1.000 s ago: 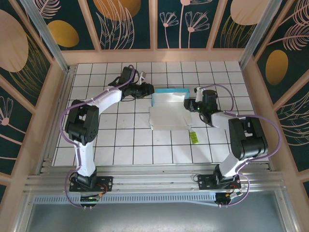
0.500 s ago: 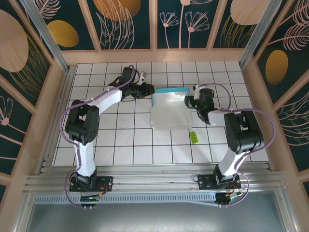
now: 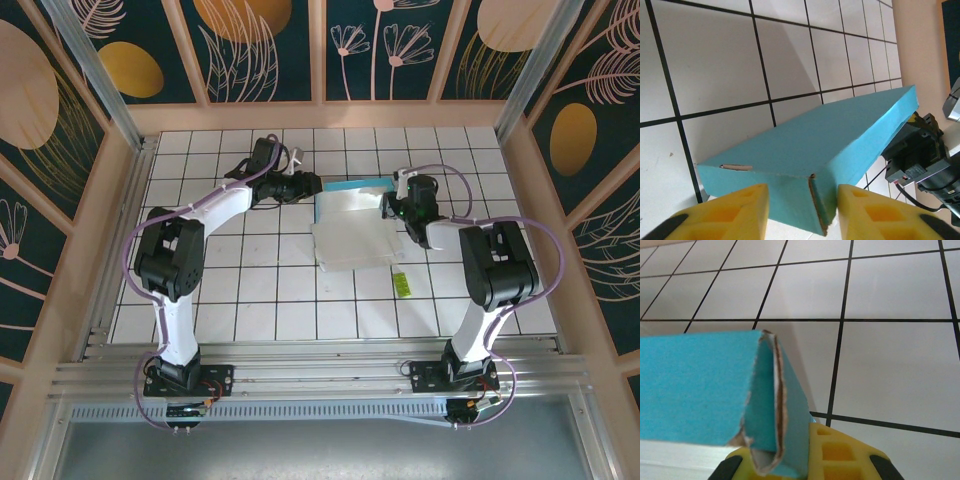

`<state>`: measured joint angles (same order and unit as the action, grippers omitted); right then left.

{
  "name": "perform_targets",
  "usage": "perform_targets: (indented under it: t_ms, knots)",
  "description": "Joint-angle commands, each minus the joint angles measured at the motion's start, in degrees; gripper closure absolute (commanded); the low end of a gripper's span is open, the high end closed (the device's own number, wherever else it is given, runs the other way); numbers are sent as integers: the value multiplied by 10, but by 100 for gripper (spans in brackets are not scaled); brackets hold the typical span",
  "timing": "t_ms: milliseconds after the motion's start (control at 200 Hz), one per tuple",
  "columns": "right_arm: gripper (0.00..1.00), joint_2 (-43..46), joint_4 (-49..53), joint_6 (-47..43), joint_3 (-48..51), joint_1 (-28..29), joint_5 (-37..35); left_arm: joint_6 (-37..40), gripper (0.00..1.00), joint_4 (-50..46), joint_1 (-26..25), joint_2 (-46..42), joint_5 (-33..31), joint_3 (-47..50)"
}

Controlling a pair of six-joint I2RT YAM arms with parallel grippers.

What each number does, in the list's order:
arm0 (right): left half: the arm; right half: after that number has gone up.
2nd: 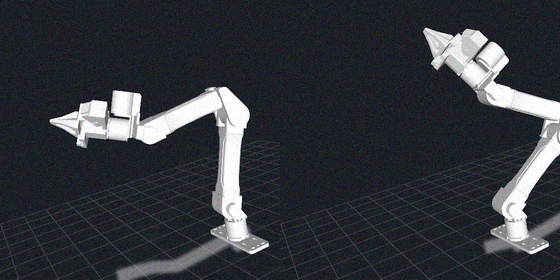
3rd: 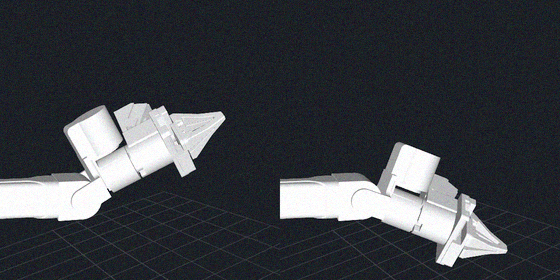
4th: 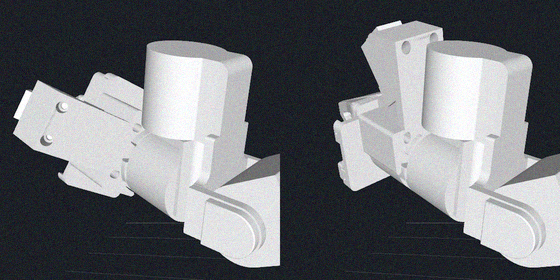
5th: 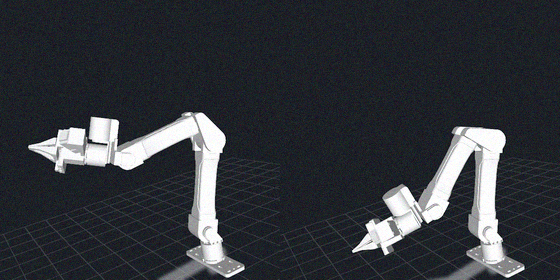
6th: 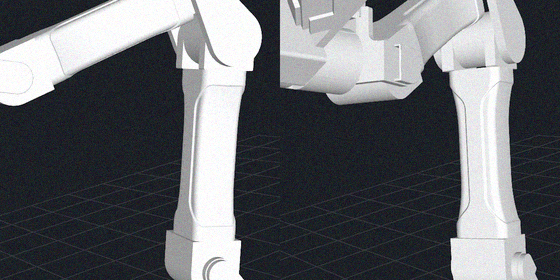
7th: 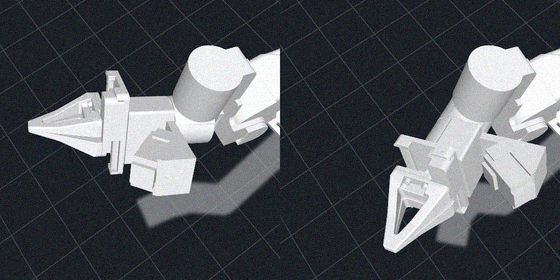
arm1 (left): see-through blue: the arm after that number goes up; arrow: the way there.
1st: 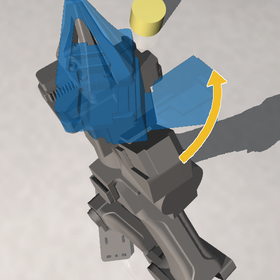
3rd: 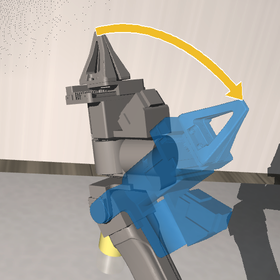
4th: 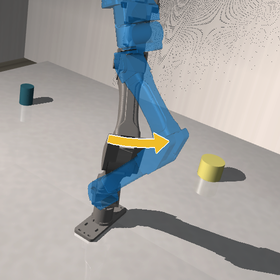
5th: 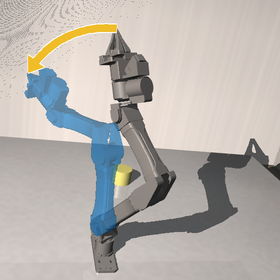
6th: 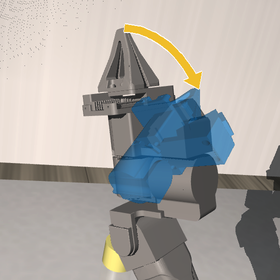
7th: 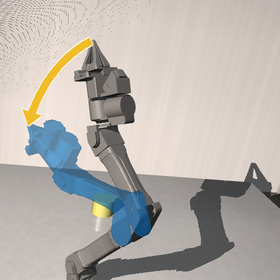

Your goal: Fold the paper box

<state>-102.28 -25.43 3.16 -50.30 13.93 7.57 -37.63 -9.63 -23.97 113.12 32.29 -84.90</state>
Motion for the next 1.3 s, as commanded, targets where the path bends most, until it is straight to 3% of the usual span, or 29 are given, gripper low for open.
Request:
perform_targets:
  t_ms: [0, 80, 240, 350, 536, 626, 726, 806, 1061, 1291]
  knots:
    - [99, 43, 53, -52, -45, 0, 2, 20, 52, 2, -3, -74, -25, 5]
    - [99, 78, 130, -119, -78, -8, -22, 43, 35, 1, -3, -121, -66, 13]
    - [98, 154, 265, -347, -147, -14, -38, 100, 18, 24, -3, -231, -138, 56]
    - [99, 158, 426, -525, -256, -5, -22, 176, 2, 46, -3, -306, -170, 105]
    - [100, 60, 703, -794, -426, 96, -124, 279, 1, 115, -3, -442, -174, 234]
    - [100, -10, 737, -820, -467, 142, -206, 340, 1, 130, -3, -500, -153, 288]
    - [100, -63, 734, -843, -472, 185, -212, 400, 1, 109, -3, -559, -158, 341]
    - [100, -81, 671, -876, -432, 222, -230, 429, 1, 84, -3, -606, -181, 367]
    - [78, -144, 559, -907, -399, 309, -243, 471, 1, 29, -3, -696, -212, 416]
    - [65, -124, 555, -857, -398, 337, -237, 516, 1, 3, -3, -683, -186, 419]
